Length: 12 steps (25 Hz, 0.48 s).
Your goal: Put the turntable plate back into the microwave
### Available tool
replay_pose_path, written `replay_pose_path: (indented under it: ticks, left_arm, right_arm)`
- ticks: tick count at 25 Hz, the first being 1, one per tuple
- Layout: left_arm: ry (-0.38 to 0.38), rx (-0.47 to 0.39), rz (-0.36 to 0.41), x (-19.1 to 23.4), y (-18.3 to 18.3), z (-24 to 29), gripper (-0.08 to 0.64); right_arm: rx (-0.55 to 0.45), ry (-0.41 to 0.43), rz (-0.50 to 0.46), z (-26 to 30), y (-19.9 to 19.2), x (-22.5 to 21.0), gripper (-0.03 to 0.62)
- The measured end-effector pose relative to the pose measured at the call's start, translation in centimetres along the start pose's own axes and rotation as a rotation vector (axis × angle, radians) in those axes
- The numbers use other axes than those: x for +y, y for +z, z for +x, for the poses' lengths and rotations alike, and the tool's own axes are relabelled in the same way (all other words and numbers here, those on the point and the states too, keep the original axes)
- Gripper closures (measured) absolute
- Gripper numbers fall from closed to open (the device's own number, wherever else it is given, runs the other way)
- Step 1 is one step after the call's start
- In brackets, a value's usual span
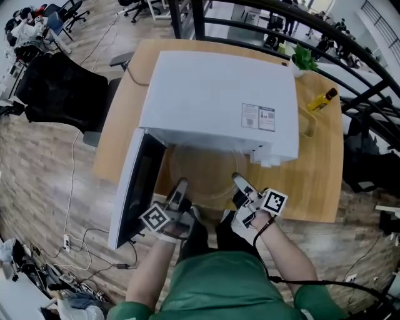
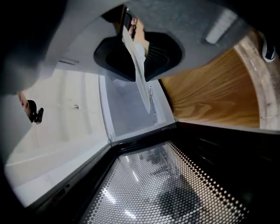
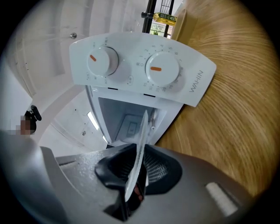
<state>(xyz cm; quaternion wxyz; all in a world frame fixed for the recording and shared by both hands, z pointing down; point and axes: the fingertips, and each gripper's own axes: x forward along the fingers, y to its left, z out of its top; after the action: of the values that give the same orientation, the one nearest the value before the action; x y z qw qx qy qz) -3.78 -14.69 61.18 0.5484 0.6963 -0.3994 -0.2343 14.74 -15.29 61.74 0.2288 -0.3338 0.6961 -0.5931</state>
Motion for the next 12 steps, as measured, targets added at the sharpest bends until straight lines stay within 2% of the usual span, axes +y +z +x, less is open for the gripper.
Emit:
replay_pose_path:
  ticks: [7,12]
  left_arm:
    - [0.011,-0.005,-0.037,1.8,0.6,1.5,0.489]
    - [0.057,0.004,-0.027,3.4,0.9,2.1,0.488]
  right_arm:
    - [-0.010,-0.013,0.012,1.5,0.4,-1.7,0.537]
    - [-0.012,-0.027,0.005,2.4,1.0,-2.6,0.537]
